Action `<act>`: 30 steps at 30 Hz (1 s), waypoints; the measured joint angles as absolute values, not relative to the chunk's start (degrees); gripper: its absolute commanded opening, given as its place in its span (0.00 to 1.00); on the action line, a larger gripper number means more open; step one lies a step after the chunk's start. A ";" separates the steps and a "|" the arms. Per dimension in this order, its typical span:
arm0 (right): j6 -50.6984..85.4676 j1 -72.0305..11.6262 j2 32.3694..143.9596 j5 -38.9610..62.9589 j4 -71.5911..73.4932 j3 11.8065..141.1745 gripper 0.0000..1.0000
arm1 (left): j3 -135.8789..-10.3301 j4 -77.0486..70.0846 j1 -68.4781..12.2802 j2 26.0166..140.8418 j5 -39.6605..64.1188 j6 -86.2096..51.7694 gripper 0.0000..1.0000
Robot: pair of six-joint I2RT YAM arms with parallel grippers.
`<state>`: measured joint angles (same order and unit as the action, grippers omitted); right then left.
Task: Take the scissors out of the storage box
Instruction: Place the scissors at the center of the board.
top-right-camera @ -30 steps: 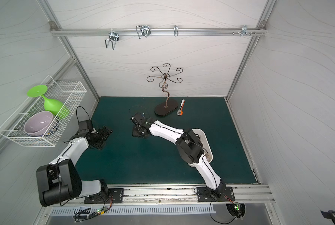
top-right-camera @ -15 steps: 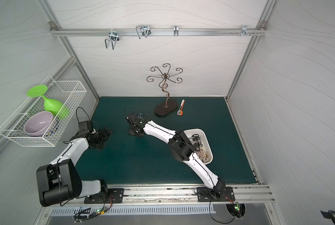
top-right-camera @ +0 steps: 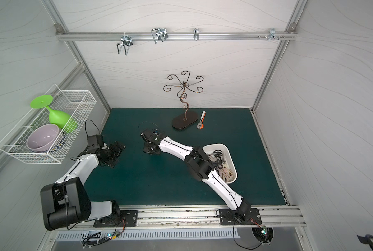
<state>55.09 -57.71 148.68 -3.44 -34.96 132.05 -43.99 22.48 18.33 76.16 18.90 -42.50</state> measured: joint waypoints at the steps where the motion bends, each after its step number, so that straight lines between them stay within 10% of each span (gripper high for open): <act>1: 55.18 -57.71 148.68 -3.42 -34.48 132.07 0.23 | -43.99 22.48 18.33 76.16 18.92 -42.50 0.97; 15: 54.28 -57.49 146.74 -4.21 -32.77 130.02 0.31 | -43.86 22.44 18.33 76.18 19.59 -42.65 0.97; 30: 47.40 -50.59 120.66 2.61 -28.95 105.19 0.32 | -46.78 23.42 13.45 76.34 22.96 -39.33 0.95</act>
